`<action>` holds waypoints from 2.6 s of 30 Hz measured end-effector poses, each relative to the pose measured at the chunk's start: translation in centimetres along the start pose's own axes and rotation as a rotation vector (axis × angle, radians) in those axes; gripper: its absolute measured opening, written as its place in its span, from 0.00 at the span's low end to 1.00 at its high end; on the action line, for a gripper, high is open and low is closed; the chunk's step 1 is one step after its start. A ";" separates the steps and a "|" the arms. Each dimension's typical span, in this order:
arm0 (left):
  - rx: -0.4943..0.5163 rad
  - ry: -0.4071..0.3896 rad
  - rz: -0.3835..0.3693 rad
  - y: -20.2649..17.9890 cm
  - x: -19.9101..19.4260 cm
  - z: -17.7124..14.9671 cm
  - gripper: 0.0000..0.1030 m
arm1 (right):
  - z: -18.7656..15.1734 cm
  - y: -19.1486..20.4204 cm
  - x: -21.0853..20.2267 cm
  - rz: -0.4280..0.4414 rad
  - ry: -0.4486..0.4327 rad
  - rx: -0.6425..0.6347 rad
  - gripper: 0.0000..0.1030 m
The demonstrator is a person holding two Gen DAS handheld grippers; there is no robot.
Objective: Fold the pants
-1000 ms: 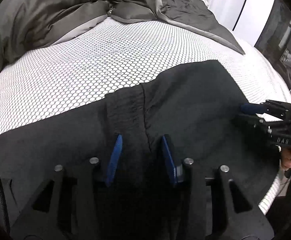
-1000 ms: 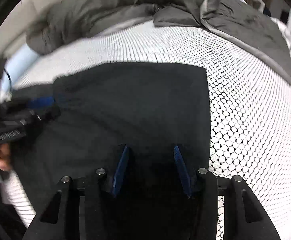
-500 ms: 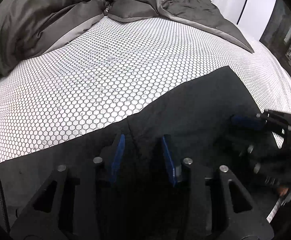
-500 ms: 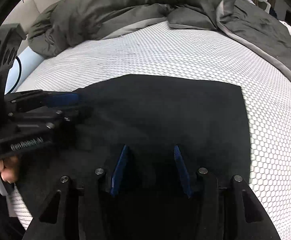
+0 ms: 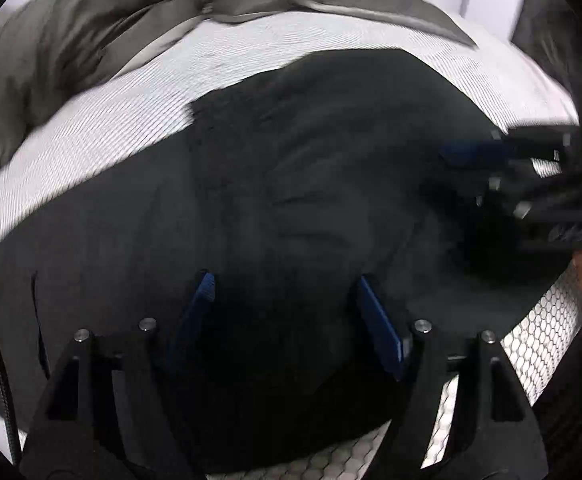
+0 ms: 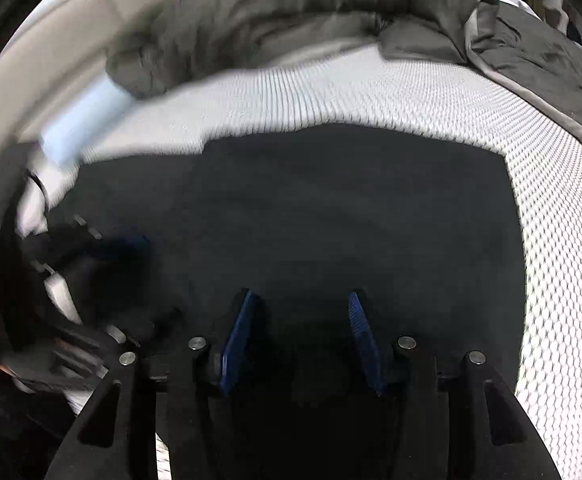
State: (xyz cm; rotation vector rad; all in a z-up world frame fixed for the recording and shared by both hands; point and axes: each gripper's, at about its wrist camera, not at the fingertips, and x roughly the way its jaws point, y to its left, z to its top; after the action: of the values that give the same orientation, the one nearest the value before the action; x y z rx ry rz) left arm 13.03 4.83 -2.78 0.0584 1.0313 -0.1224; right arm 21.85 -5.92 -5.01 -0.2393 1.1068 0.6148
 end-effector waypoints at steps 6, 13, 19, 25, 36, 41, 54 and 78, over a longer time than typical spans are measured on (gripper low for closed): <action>-0.162 -0.083 -0.051 2.5 -3.1 -3.6 0.72 | -2.6 -2.7 -2.3 -0.220 -0.031 0.022 0.49; -0.123 -0.066 0.011 0.0 -1.6 -3.6 0.72 | -4.5 1.5 -4.0 -0.003 -0.082 -0.048 0.49; -0.163 -0.086 -0.017 1.7 -2.7 -5.6 0.75 | -6.1 0.5 -3.3 -0.151 -0.028 -0.101 0.53; -0.314 -0.148 -0.057 5.4 -6.9 -9.0 0.75 | -8.3 -3.0 -6.2 -0.186 -0.064 0.017 0.79; -0.956 -0.255 0.095 22.4 -10.0 -15.3 0.86 | -9.5 -7.1 -10.0 -0.079 -0.223 0.331 0.87; -1.046 -0.270 0.105 26.7 -8.6 -14.8 0.77 | -9.9 -6.3 -10.3 -0.088 -0.222 0.312 0.88; -0.644 -0.483 0.188 17.2 -16.6 -4.8 0.09 | -8.8 -4.7 -9.3 -0.091 -0.219 0.216 0.88; -0.276 -0.290 -0.054 5.0 -4.8 -1.1 0.83 | -10.2 -9.0 -11.3 0.087 -0.259 0.362 0.86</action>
State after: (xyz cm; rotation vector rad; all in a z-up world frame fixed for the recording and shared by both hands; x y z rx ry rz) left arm 10.34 10.21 0.73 -0.2326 0.7521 -0.0349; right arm 15.79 -21.92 -0.55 0.1972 0.9600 0.4957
